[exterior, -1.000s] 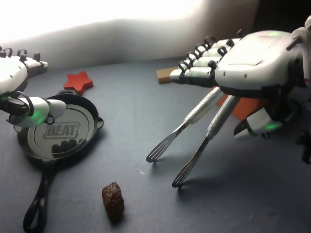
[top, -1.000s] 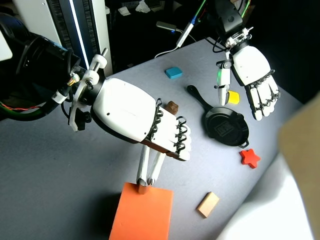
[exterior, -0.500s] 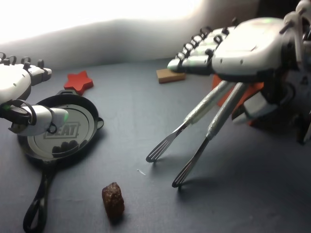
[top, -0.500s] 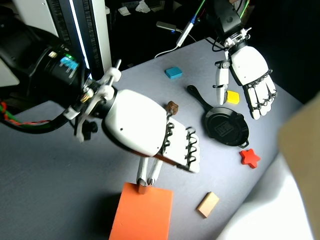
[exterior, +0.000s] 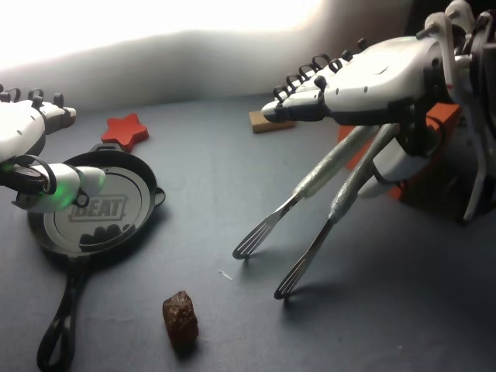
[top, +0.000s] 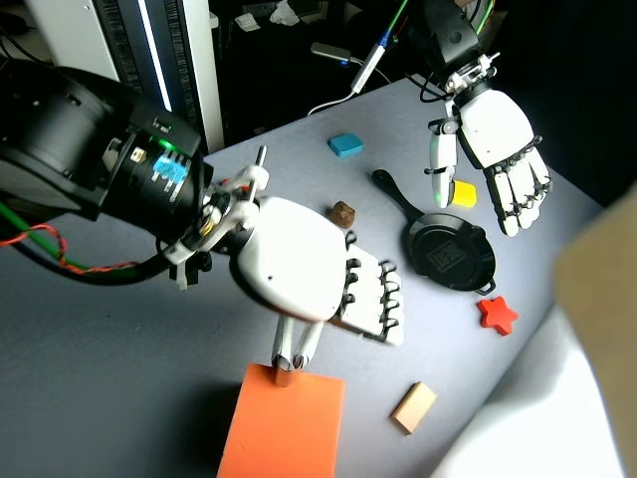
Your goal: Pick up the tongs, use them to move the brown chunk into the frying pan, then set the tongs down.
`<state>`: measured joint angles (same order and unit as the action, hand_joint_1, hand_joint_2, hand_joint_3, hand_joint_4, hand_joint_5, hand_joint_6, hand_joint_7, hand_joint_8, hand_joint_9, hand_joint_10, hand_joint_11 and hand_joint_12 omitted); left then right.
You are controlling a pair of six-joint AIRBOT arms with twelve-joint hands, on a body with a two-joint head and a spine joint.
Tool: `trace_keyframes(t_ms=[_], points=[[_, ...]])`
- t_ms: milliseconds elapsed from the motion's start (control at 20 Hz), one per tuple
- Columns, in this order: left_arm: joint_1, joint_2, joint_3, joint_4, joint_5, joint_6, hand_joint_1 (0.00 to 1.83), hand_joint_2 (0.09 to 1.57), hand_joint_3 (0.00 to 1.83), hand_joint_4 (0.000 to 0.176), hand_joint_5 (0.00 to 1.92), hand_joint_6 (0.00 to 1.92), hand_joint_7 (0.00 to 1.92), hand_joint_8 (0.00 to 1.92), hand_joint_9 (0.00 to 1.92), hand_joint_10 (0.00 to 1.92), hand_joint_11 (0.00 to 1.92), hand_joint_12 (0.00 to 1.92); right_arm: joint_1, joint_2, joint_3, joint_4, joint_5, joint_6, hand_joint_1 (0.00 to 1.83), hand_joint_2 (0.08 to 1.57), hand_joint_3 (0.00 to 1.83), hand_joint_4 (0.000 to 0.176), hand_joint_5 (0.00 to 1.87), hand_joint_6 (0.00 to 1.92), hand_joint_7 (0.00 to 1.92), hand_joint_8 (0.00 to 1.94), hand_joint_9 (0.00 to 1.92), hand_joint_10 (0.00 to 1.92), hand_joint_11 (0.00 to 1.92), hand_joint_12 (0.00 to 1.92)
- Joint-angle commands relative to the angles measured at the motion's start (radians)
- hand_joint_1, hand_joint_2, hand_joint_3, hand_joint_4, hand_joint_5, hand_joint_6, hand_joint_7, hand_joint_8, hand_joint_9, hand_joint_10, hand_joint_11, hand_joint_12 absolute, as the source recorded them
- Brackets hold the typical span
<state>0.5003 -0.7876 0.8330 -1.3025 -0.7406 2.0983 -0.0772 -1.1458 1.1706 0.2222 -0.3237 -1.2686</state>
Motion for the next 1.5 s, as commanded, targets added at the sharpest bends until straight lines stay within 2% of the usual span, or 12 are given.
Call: trace_keyframes(t_ms=[0, 300, 450, 550, 650, 850, 1000, 1100, 1200, 1400, 1450], points=[[-0.007, 0.009, 0.002, 0.046, -0.074, 0.005, 0.19, 1.28, 0.0, 0.033, 0.19, 0.0, 0.21, 0.0, 0.21, 0.0, 0.0, 0.79, 0.016, 0.002, 0.002, 0.003, 0.059, 0.007, 1.14, 0.95, 0.0, 0.0, 0.0, 0.0, 0.0, 0.0, 0.0, 0.0, 0.0, 0.0], [-0.012, 0.009, -0.001, 0.039, -0.074, 0.01, 0.27, 1.26, 0.0, 0.034, 0.2, 0.0, 0.22, 0.0, 0.21, 0.0, 0.0, 0.83, 0.036, -0.014, 0.005, -0.068, -0.025, 0.024, 1.11, 0.97, 0.0, 0.0, 0.0, 0.0, 0.0, 0.0, 0.0, 0.0, 0.0, 0.0], [-0.013, 0.009, -0.004, 0.035, -0.074, 0.01, 0.22, 1.27, 0.0, 0.032, 0.2, 0.0, 0.22, 0.0, 0.22, 0.0, 0.0, 0.82, 0.038, -0.025, 0.006, -0.171, -0.059, 0.098, 1.17, 0.97, 0.0, 0.0, 0.0, 0.0, 0.0, 0.0, 0.0, 0.0, 0.0, 0.0], [-0.014, 0.009, -0.005, 0.03, -0.075, 0.013, 0.24, 1.27, 0.0, 0.032, 0.2, 0.0, 0.22, 0.0, 0.22, 0.0, 0.0, 0.82, 0.032, -0.038, 0.013, -0.172, -0.063, 0.099, 1.15, 0.99, 0.01, 0.0, 0.0, 0.0, 0.0, 0.0, 0.0, 0.0, 0.0, 0.0], [-0.016, 0.009, -0.005, 0.027, -0.079, 0.015, 0.24, 1.27, 0.0, 0.04, 0.2, 0.0, 0.22, 0.0, 0.22, 0.0, 0.0, 0.83, 0.026, -0.051, 0.023, -0.171, -0.065, 0.111, 1.15, 0.97, 0.0, 0.0, 0.0, 0.0, 0.0, 0.0, 0.0, 0.0, 0.0, 0.0], [-0.016, 0.008, -0.008, 0.021, -0.084, 0.016, 0.2, 1.28, 0.0, 0.035, 0.19, 0.0, 0.22, 0.01, 0.23, 0.0, 0.0, 0.85, 0.004, -0.078, 0.051, -0.171, -0.079, 0.127, 1.13, 1.0, 0.02, 0.0, 0.0, 0.0, 0.0, 0.0, 0.0, 0.0, 0.0, 0.0], [-0.016, 0.008, -0.01, 0.015, -0.089, 0.017, 0.21, 1.27, 0.0, 0.039, 0.21, 0.01, 0.23, 0.01, 0.23, 0.0, 0.0, 0.86, -0.006, -0.081, 0.052, -0.172, -0.079, 0.12, 1.13, 0.99, 0.01, 0.0, 0.0, 0.0, 0.0, 0.0, 0.0, 0.0, 0.0, 0.0], [-0.016, 0.008, -0.012, 0.013, -0.094, 0.017, 0.21, 1.28, 0.0, 0.029, 0.2, 0.0, 0.23, 0.0, 0.22, 0.0, 0.0, 0.87, -0.01, -0.083, 0.054, -0.173, -0.079, 0.115, 1.11, 0.99, 0.01, 0.0, 0.0, 0.0, 0.0, 0.0, 0.0, 0.0, 0.0, 0.0], [-0.016, 0.008, -0.012, 0.013, -0.097, 0.017, 0.14, 1.29, 0.0, 0.034, 0.18, 0.0, 0.22, 0.0, 0.21, 0.0, 0.0, 0.86, -0.017, -0.085, 0.055, -0.175, -0.079, 0.103, 1.1, 1.01, 0.02, 0.0, 0.0, 0.0, 0.0, 0.0, 0.0, 0.0, 0.0, 0.0], [-0.014, 0.008, -0.013, 0.013, -0.1, 0.017, 0.14, 1.29, 0.0, 0.035, 0.17, 0.0, 0.22, 0.0, 0.22, 0.01, 0.0, 0.88, -0.024, -0.085, 0.055, -0.189, -0.07, 0.101, 1.09, 1.02, 0.03, 0.0, 0.0, 0.0, 0.0, 0.0, 0.0, 0.0, 0.0, 0.0], [-0.014, 0.008, -0.013, 0.013, -0.1, 0.017, 0.17, 1.29, 0.0, 0.037, 0.18, 0.0, 0.23, 0.0, 0.23, 0.01, 0.0, 0.89, -0.026, -0.085, 0.055, -0.189, -0.069, 0.101, 1.14, 1.01, 0.02, 0.0, 0.01, 0.0, 0.0, 0.0, 0.0, 0.0, 0.0, 0.0]])
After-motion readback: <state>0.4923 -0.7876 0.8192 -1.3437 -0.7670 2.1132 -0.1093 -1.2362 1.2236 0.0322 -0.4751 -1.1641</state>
